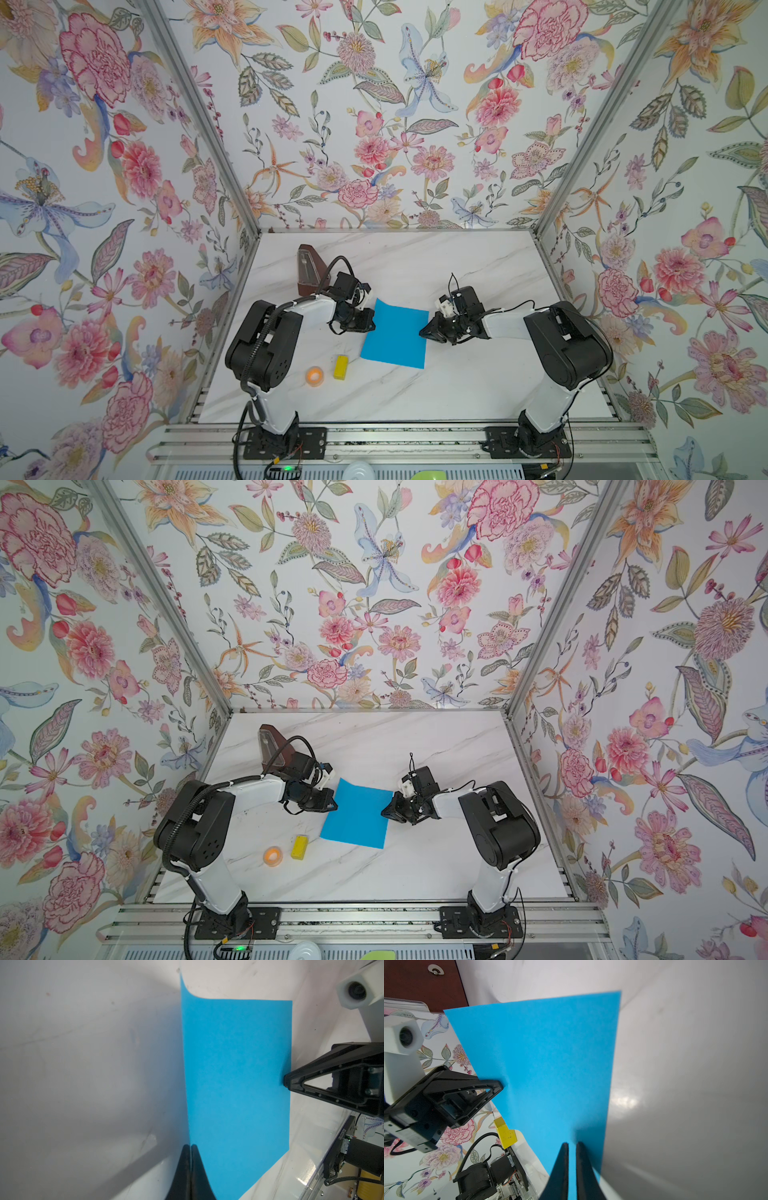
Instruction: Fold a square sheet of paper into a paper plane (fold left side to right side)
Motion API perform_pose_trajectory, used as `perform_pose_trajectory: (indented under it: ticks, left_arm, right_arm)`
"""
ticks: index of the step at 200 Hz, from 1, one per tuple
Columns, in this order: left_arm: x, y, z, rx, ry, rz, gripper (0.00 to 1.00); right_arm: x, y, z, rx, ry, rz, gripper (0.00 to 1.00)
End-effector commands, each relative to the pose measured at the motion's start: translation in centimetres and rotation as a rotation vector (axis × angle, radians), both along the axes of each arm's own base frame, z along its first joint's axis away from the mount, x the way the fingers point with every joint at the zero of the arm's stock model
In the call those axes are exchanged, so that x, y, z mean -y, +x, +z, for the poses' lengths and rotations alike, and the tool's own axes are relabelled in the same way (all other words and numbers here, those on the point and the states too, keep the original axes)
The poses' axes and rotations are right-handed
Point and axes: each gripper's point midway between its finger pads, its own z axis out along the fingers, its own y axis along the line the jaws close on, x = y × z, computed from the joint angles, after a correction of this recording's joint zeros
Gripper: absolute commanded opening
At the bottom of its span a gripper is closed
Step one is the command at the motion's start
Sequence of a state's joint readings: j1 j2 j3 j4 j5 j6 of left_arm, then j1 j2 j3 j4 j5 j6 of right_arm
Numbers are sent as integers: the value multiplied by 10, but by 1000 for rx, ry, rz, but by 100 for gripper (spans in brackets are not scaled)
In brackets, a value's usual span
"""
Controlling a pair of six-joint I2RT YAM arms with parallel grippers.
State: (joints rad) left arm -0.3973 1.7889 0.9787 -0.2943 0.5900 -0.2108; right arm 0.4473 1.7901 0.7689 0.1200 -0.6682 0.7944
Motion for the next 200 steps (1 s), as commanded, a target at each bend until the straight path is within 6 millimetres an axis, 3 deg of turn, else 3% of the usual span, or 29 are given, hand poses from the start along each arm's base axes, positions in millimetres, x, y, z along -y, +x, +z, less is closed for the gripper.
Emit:
perform_pose_trajectory:
  ticks: [1, 29, 50, 79, 135, 200]
  left_arm:
    - [-5, 1, 2, -5, 0, 34, 0]
    - [-2, -1, 5, -9, -28, 44, 0]
    - [5, -3, 12, -8, -83, 36, 20]
    - [14, -7, 20, -29, -152, 20, 36]
    - [32, -12, 42, -14, -238, -7, 50]
    - [76, -17, 74, 26, -324, -85, 65]
  right_arm:
    - [7, -8, -16, -44, -30, -11, 12]
    - [10, -8, -21, -49, -55, -10, 11]
    - [11, -5, -24, -49, -59, -10, 11]
    - [10, -4, -27, -56, -58, -9, 11]
    - [8, 2, -25, -47, -54, -11, 11]
    - [7, 5, -24, -45, -59, -8, 13]
